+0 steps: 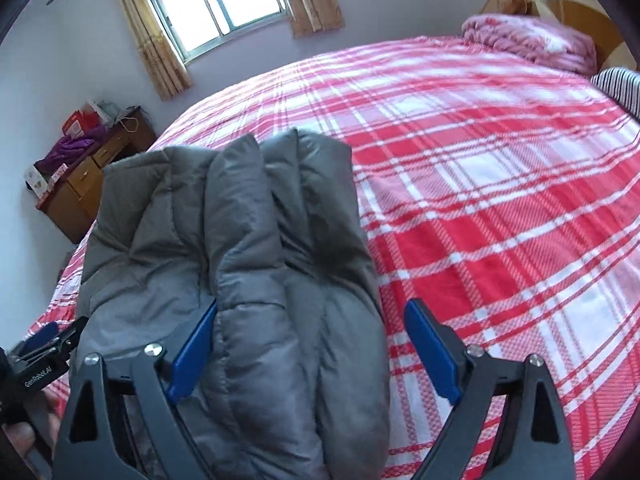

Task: Fold large clothes
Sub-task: 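Close both tools on the grey jacket bundle and lift it off the bed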

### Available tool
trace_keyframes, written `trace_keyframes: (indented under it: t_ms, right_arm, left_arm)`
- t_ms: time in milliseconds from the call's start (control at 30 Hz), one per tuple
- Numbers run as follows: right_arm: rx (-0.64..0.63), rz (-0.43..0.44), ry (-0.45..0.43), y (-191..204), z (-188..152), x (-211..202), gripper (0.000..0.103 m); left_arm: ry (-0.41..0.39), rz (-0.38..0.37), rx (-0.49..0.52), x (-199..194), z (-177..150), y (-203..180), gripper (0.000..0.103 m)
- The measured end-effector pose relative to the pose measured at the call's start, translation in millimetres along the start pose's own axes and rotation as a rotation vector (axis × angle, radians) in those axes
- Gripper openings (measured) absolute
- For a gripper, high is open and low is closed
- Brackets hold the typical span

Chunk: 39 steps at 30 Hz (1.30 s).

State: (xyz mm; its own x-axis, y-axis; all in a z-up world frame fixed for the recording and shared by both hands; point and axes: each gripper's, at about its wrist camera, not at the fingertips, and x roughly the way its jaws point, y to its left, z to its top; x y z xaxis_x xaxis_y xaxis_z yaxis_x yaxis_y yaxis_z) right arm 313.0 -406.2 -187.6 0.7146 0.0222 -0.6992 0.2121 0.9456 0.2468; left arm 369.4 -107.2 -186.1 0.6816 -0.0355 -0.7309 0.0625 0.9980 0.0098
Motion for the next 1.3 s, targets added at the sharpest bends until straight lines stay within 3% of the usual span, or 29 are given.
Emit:
trace_keyframes:
  t_ms: [200,633,833,900,933,1033,1167,1300]
  right_arm:
    - [0.045,0.085,0.039,-2,-8,15,0.089]
    - [-0.005,0.205,0.015,12,-21,11,0.070]
    - [0.022,0.226,0.063,2,-18,22,0.081]
    - [0.004,0.238,0.058,5,-19,19,0.075]
    - [0.007,0.276,0.054,6,-21,17,0.066]
    - [0.021,0.322,0.071,3,-24,21,0.066]
    - [0.029,0.333,0.084,4,-22,24,0.069]
    - [0.014,0.353,0.062,7,-19,23,0.062]
  left_arm:
    - [-0.047,0.048,0.123,1,0,-27,0.102]
    - [-0.029,-0.015,0.081,14,-1,-22,0.102]
    - [0.028,-0.101,0.035,20,-2,-17,0.102]
    - [0.024,-0.141,0.043,18,-7,-17,0.102]
    - [0.020,-0.147,0.043,17,-9,-19,0.102]
    - [0.044,-0.201,0.013,22,-8,-20,0.101]
    - [0.037,-0.273,0.037,20,-9,-27,0.087]
    - [0.017,-0.265,0.074,16,-10,-35,0.079]
